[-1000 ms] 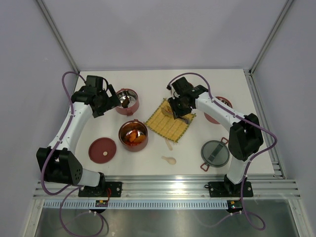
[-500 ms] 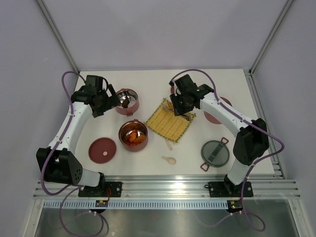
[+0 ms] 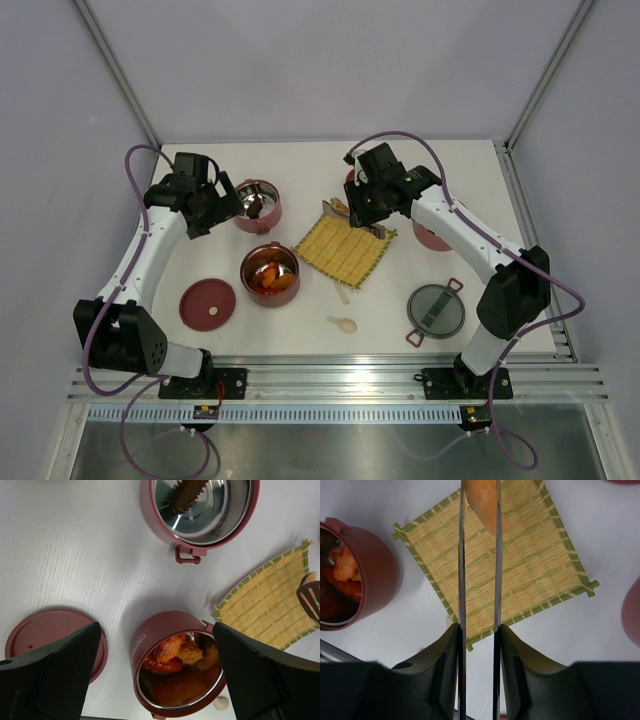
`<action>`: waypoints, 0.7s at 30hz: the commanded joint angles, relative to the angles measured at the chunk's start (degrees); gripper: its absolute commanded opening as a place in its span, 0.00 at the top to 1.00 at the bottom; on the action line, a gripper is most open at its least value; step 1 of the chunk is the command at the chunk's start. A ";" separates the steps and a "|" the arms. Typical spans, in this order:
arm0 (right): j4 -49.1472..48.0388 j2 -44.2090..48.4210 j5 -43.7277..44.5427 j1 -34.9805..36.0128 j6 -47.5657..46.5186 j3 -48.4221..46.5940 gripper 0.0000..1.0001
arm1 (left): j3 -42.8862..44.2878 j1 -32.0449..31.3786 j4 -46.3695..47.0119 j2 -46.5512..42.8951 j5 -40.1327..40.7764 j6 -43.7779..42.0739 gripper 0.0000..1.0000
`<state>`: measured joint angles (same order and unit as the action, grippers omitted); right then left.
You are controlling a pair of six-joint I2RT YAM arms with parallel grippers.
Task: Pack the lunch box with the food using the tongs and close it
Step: Pick up the fake food from the plate, then place the fake food in the packing box.
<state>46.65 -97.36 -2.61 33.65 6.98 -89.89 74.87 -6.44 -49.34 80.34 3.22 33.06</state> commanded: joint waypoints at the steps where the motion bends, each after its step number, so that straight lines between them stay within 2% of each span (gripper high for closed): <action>1: -1.04 0.86 -3.10 0.80 1.01 -6.60 0.77 | 2.21 0.28 0.48 -1.85 1.26 -0.27 0.01; 11: 0.89 -12.92 -3.10 7.65 0.23 -23.56 0.77 | 3.18 1.60 -1.89 -4.75 1.88 -1.33 0.01; 21: 4.76 -27.35 -3.54 10.65 -1.10 -42.73 0.76 | 2.91 2.48 -3.30 -7.21 2.75 -2.47 0.01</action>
<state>50.72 -122.91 -4.29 43.55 7.05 -126.89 75.42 -4.64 -52.45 74.89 4.54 32.16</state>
